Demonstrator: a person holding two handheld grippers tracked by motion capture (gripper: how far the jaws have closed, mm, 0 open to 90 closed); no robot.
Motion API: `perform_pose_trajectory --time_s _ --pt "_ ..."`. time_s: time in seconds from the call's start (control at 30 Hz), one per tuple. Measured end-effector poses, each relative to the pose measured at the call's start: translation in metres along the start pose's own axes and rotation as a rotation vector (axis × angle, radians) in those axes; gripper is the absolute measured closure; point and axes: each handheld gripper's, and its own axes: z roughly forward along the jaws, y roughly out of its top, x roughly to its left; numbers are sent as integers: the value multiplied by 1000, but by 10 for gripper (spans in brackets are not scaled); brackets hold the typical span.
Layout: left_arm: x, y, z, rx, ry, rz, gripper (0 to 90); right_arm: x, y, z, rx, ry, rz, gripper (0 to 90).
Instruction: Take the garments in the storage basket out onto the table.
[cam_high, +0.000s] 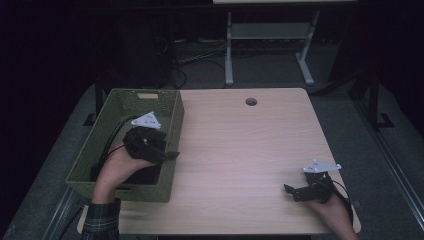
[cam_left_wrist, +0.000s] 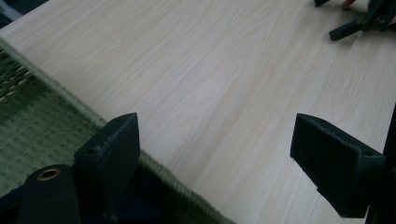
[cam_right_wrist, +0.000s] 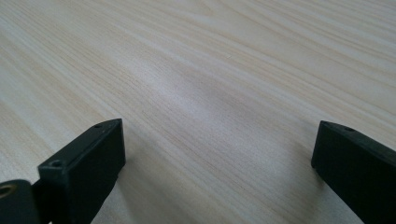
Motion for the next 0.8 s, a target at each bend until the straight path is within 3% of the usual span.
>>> perform_pose_trajectory --time_s 0.5,0.8 --pt "12 -17 -23 9 60 -54 157 0 0 0 0 0 0 25" --pt "19 -29 -32 51 117 -87 157 0 0 0 1 0 1 25"
